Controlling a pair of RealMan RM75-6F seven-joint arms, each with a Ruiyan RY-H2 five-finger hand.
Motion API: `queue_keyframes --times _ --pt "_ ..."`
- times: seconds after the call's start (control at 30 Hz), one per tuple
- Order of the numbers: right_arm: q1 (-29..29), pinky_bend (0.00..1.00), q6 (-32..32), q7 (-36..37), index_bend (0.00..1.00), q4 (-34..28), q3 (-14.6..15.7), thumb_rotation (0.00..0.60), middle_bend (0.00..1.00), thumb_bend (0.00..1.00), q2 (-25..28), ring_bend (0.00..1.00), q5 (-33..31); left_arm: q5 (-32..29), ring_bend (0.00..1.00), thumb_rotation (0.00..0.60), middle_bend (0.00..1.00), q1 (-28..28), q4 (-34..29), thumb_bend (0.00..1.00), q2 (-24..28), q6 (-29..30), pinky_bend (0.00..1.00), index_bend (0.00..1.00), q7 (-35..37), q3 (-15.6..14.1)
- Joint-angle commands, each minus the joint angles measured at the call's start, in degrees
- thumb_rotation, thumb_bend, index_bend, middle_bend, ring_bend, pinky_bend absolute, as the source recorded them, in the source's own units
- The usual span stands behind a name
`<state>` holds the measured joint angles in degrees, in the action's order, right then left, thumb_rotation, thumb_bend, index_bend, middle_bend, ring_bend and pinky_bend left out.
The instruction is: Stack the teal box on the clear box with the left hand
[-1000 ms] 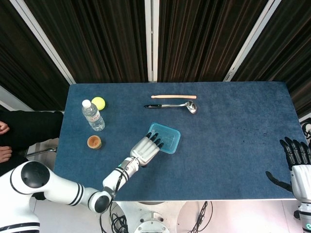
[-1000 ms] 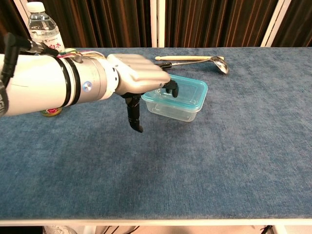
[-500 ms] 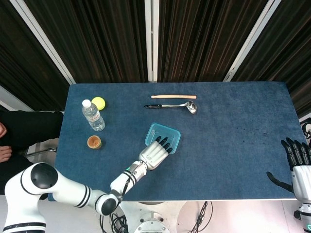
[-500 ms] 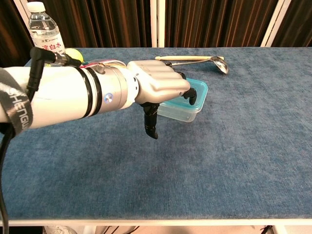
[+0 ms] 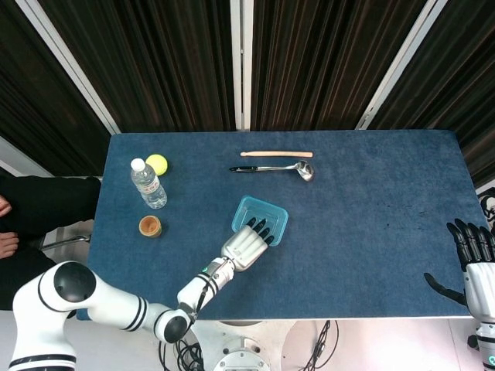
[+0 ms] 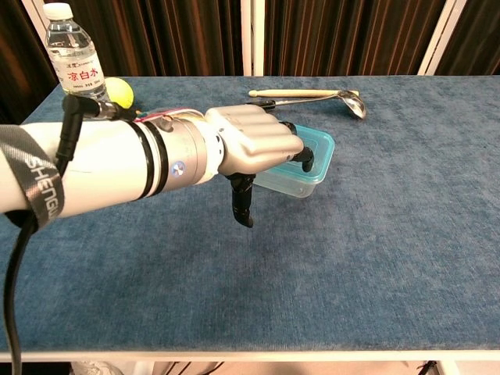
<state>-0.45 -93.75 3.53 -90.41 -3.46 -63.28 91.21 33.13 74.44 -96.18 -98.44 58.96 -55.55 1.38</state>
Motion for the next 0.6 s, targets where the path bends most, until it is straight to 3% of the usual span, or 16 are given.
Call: queue_keyframes --times 0.03,0.4,0.6 --pt "0.0 0.0 0.0 0.0 0.0 0.0 0.0 0.6 0.05 0.09 0.0 0.0 0.0 0.4 0.03 0.565 0.15 -0.3 0.2 0.03 -0.3 0.0 0.15 0.19 0.0 -0.1" --pt "0.1 0.0 -0.1 0.0 0.0 -0.2 -0.1 0.6 0.05 0.09 0.2 0.0 0.2 4.8 0.03 0.562 0.15 -3.8 -5.4 0.03 5.4 2.8 0.15 0.19 4.7 2.0" --pt "0.1 0.0 0.2 1.0 0.0 0.4 0.1 0.6 0.05 0.09 0.7 0.0 0.3 10.3 0.03 0.572 0.15 -9.6 -9.3 0.02 11.6 7.4 0.15 0.19 12.5 2.4"
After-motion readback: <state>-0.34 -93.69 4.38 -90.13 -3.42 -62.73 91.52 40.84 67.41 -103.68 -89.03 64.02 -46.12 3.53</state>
